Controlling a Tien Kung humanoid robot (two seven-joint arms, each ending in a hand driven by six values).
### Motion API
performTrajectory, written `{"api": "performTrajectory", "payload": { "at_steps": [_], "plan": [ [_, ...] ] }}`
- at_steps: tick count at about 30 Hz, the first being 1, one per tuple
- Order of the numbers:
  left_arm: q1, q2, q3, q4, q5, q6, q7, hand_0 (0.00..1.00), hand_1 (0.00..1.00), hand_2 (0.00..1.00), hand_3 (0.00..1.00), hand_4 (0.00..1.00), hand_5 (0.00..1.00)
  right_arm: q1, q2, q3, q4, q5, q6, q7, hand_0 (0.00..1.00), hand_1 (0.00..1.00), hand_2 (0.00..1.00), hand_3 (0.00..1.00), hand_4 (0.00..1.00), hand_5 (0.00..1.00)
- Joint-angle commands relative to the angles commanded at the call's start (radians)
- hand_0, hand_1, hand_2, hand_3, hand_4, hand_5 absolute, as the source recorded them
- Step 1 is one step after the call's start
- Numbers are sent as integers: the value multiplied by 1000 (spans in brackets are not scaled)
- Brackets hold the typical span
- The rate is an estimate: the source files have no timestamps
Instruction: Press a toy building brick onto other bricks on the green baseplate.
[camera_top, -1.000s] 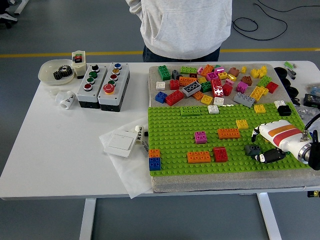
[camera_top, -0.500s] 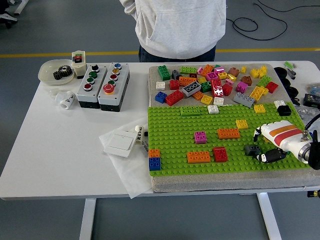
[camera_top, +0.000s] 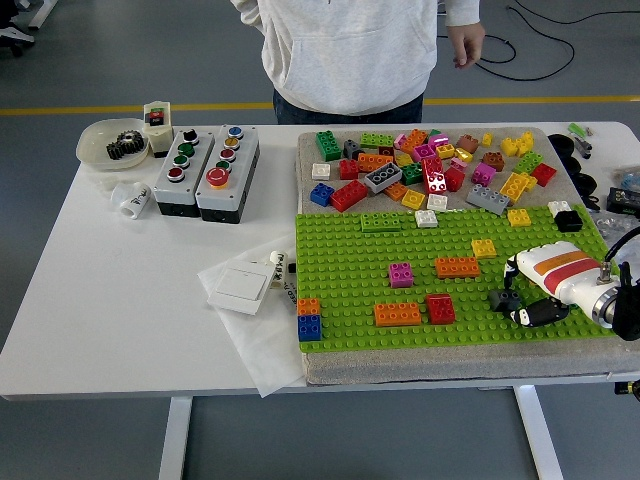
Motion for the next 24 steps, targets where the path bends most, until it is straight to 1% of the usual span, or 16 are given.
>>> {"api": "performTrajectory", "payload": {
  "at_steps": [4, 5, 10, 11, 22, 23, 24],
  "plan": [
    [1, 0, -2, 0, 4, 0, 1, 760, 764, 786, 588, 614, 630, 1, -1, -1, 4, -3, -5, 1, 490, 529, 588, 489, 758, 455],
    [2, 0, -3, 0, 5, 0, 1, 760, 764, 786, 589, 615, 631, 1, -1, -1, 5, -5, -7, 1, 485, 517, 576, 484, 716, 477],
    [2, 1, -5, 0, 10, -1, 3, 760, 764, 786, 589, 615, 631, 2, -4, 0, 10, -10, -13, 4, 485, 517, 576, 484, 716, 477],
    [2, 1, -6, 0, 12, -1, 3, 760, 764, 785, 589, 615, 632, 2, -5, 1, 11, -11, -14, 4, 475, 514, 574, 484, 697, 500],
    [-1, 2, -1, 0, 4, 0, 2, 760, 764, 786, 589, 615, 631, -3, -11, 16, 23, -13, -20, 5, 469, 508, 570, 484, 702, 504],
    [-1, 2, 0, 0, 3, 0, 2, 760, 763, 785, 589, 614, 630, -4, -12, 17, 25, -13, -20, 4, 475, 509, 570, 484, 727, 500],
    [-1, 2, 1, 0, 3, 0, 2, 760, 763, 785, 589, 614, 630, -4, -13, 17, 27, -14, -20, 4, 475, 509, 570, 484, 727, 500]
  ]
}}
